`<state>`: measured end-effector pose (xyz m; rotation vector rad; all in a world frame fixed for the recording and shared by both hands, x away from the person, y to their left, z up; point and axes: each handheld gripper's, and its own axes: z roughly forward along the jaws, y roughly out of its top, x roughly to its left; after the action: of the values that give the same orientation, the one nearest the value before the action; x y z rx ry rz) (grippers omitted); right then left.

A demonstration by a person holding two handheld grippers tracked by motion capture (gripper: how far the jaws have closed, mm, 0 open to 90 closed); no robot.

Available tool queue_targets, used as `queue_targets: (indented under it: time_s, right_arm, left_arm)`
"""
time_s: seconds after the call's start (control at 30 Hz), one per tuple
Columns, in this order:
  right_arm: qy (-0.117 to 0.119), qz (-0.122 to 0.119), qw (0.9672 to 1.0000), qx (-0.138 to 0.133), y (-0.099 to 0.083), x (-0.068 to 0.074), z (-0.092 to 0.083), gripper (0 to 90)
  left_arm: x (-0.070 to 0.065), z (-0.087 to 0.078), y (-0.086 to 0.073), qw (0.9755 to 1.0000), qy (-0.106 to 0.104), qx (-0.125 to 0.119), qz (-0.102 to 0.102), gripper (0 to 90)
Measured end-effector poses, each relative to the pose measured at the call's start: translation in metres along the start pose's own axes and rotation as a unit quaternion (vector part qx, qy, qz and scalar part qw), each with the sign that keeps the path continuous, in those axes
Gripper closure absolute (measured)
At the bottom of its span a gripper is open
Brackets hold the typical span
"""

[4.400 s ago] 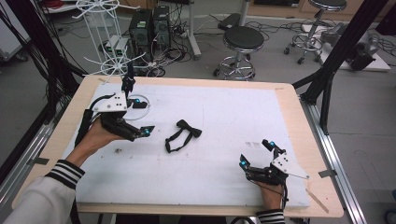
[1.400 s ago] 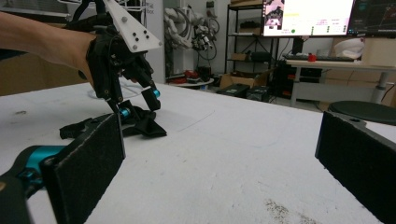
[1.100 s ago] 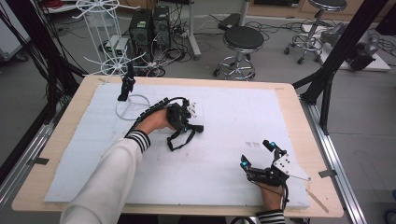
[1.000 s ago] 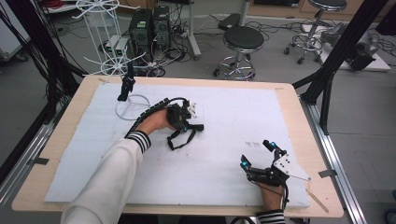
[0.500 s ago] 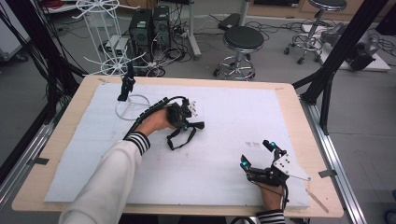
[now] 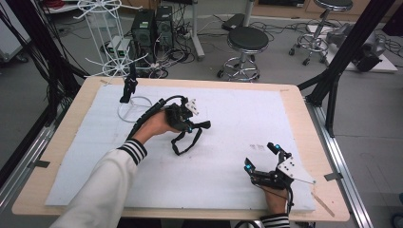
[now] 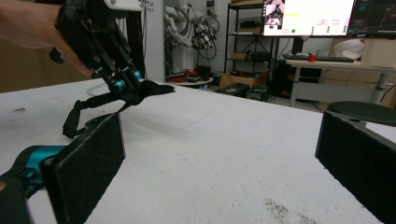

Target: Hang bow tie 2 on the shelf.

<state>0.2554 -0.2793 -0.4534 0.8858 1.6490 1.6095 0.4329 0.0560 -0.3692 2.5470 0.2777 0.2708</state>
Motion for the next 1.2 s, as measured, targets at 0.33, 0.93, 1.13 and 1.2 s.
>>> queue_targets:
  time_s: [0.33,0.93,1.13,1.2]
  right_arm:
    - [0.000,-0.001,1.0000,0.000,0.000,0.000,0.000,0.8]
    - [-0.001,0.000,1.0000,0.000,0.000,0.000,0.000,0.8]
    - [-0.002,-0.002,1.0000,0.000,0.000,0.000,0.000,0.8]
    - [-0.002,-0.001,1.0000,0.000,0.000,0.000,0.000,0.8]
  left_arm:
    - [-0.008,-0.035,-0.012,0.9983,0.004,-0.053,-0.025,78.3]
    - [-0.031,-0.111,-0.054,0.9847,0.055,-0.149,-0.071,78.2]
    - [-0.037,-0.136,-0.079,0.9781,0.084,-0.168,-0.090,78.2]
    - [-0.038,-0.142,-0.086,0.9762,0.093,-0.171,-0.095,78.2]
